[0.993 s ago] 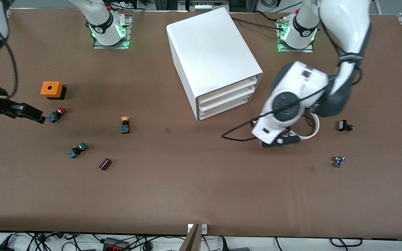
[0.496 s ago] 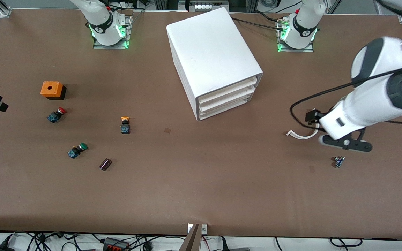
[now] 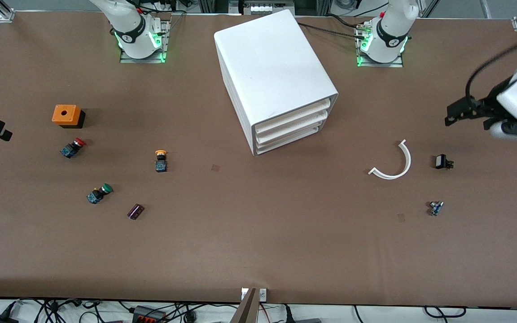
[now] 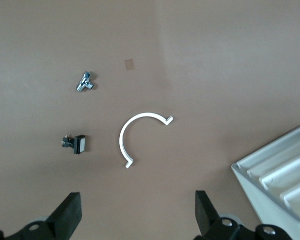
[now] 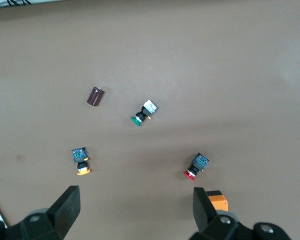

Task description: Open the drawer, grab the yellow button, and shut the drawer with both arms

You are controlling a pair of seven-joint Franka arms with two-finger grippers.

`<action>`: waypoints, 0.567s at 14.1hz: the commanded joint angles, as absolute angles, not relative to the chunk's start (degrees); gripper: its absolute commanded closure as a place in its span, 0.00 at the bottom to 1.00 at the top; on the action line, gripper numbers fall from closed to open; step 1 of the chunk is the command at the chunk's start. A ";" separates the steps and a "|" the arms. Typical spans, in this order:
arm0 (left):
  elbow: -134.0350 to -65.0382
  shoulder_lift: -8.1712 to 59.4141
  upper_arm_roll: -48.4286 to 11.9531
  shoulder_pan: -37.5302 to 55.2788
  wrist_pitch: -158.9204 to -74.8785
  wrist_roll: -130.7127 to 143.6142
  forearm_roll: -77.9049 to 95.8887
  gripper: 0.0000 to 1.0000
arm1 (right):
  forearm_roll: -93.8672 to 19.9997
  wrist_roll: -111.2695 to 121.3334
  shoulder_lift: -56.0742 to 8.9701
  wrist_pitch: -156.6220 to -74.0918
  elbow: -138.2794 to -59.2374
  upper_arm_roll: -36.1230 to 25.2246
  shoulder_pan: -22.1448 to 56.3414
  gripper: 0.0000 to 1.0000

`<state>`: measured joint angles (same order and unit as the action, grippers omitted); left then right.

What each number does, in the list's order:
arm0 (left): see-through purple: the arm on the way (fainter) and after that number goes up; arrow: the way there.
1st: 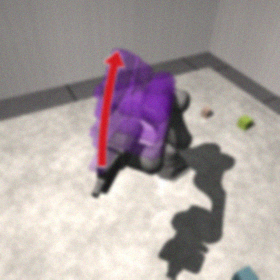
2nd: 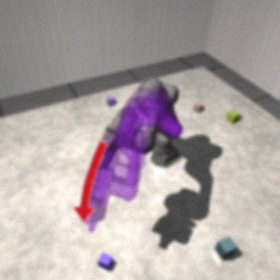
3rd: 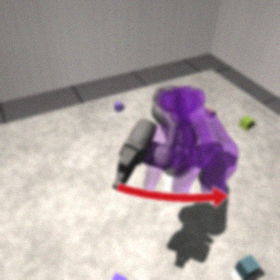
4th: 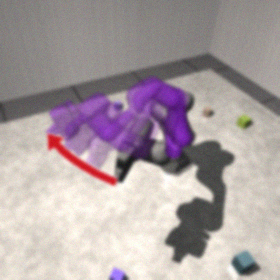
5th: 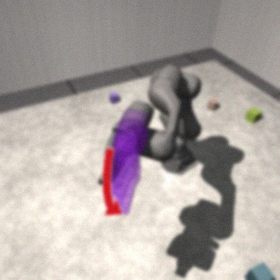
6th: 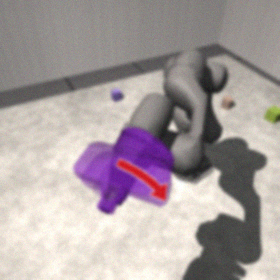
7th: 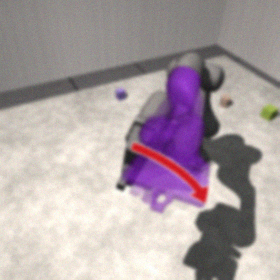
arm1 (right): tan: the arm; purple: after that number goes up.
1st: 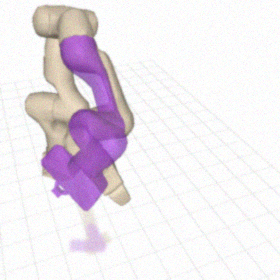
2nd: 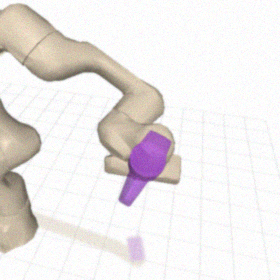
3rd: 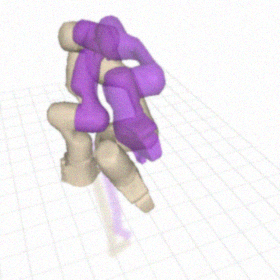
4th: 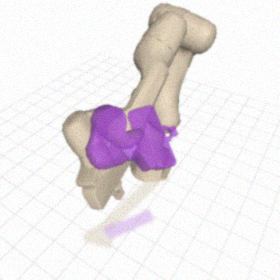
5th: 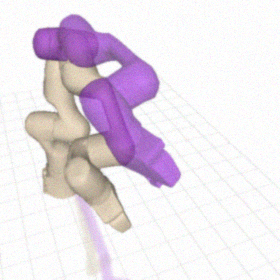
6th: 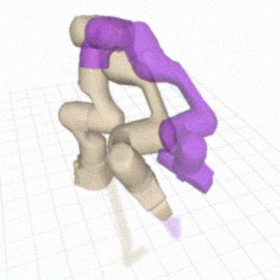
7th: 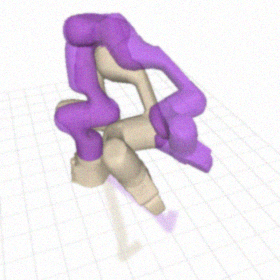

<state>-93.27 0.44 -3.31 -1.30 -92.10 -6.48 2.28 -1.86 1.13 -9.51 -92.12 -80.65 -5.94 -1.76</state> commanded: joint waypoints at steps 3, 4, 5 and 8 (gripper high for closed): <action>-96.87 -2.56 -2.37 -0.18 -94.48 -10.82 2.90 0.00 | 0.35 1.41 1.57 -98.43 -96.92 -4.66 -1.85 0.00; -96.16 -1.94 -2.37 -0.26 -94.40 -10.81 2.81 0.00 | 0.44 1.41 2.10 -98.61 -97.73 -4.75 -1.85 0.00; -95.98 -1.50 -2.29 -0.26 -94.31 -10.72 2.81 0.00 | 0.44 1.75 2.11 -98.44 -97.65 -4.66 -1.85 0.00; -95.89 -1.23 -2.37 -0.88 -94.13 -10.72 2.81 0.00 | 0.26 2.37 1.85 -96.50 -96.77 -4.66 -1.85 0.00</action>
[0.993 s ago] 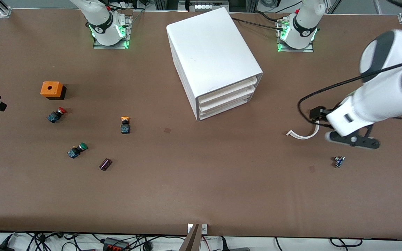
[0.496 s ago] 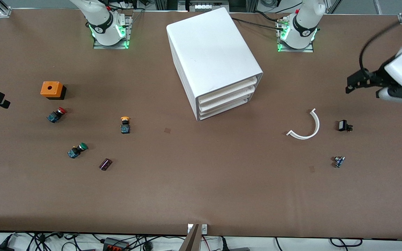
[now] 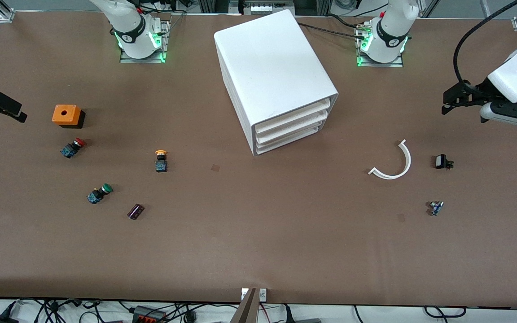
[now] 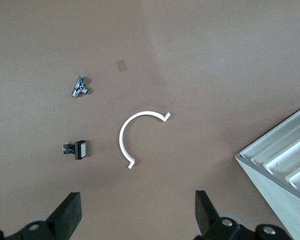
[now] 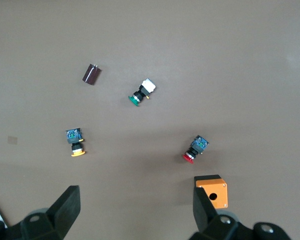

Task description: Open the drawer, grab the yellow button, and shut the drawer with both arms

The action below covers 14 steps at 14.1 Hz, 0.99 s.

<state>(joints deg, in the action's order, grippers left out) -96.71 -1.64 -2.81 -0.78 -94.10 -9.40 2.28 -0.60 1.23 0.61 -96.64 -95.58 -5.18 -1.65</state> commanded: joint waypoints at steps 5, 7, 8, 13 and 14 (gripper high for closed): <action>-94.83 -0.88 -2.46 -0.88 -93.16 -11.07 2.64 0.00 | 0.35 2.29 1.58 -96.15 -96.06 -4.66 -1.85 0.00; -93.00 0.26 -2.37 -0.88 -93.08 -11.07 1.76 0.00 | 0.44 2.29 1.67 -96.68 -96.15 -4.66 -1.85 0.00; -92.47 0.87 -2.37 -0.88 -92.99 -10.90 1.67 0.00 | 0.44 2.37 1.67 -96.68 -96.24 -4.66 -1.85 0.00; -92.37 0.88 -2.37 -0.79 -92.20 -10.72 1.76 0.00 | 2.99 2.29 1.67 -96.51 -96.59 -4.66 -0.53 0.00; -92.37 0.88 -2.37 -0.88 -92.11 -10.72 1.76 0.00 | 2.99 2.29 1.67 -96.50 -96.59 -4.66 -0.53 0.00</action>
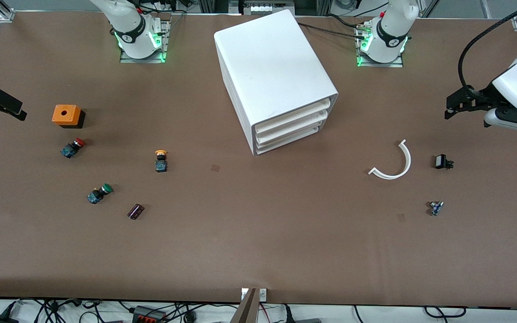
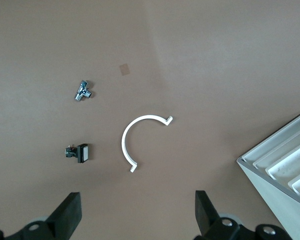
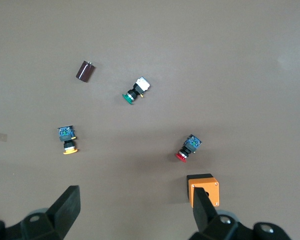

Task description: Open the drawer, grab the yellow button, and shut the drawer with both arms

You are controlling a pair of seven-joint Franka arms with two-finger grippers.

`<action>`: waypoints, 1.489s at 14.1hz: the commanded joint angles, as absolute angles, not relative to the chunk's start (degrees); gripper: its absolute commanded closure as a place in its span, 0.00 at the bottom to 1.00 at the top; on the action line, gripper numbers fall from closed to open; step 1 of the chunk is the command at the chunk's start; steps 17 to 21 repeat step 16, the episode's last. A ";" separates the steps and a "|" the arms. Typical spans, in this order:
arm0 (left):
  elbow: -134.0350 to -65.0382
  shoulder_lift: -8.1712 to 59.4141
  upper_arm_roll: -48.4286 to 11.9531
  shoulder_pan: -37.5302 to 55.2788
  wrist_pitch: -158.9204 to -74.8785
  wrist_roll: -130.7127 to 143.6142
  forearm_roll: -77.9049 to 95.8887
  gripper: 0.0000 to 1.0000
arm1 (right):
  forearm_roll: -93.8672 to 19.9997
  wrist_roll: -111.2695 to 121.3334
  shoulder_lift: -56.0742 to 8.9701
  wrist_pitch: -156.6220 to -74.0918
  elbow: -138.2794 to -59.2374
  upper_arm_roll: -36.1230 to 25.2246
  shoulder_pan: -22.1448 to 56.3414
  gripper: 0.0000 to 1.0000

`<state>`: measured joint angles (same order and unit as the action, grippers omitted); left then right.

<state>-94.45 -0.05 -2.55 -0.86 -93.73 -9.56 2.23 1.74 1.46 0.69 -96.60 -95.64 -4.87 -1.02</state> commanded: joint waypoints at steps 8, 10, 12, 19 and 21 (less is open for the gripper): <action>-92.37 0.88 -2.46 -0.88 -92.11 -10.72 1.76 0.00 | 2.99 2.29 1.76 -96.06 -96.68 -4.92 -0.70 0.00; -92.37 0.88 -2.46 -0.79 -92.11 -10.72 1.76 0.00 | 2.99 2.29 1.76 -96.06 -96.68 -4.92 -0.70 0.00; -92.37 0.88 -2.46 -0.79 -92.11 -10.72 1.76 0.00 | 2.99 2.29 1.84 -95.98 -96.68 -5.10 -0.79 0.00; -92.37 0.88 -2.46 -0.79 -92.11 -10.72 1.76 0.00 | 2.90 2.29 1.85 -95.62 -96.68 -5.19 -0.79 0.00; -92.37 0.88 -2.46 -0.79 -92.11 -10.72 1.76 0.00 | 2.90 2.29 1.85 -95.62 -96.68 -5.19 -0.79 0.00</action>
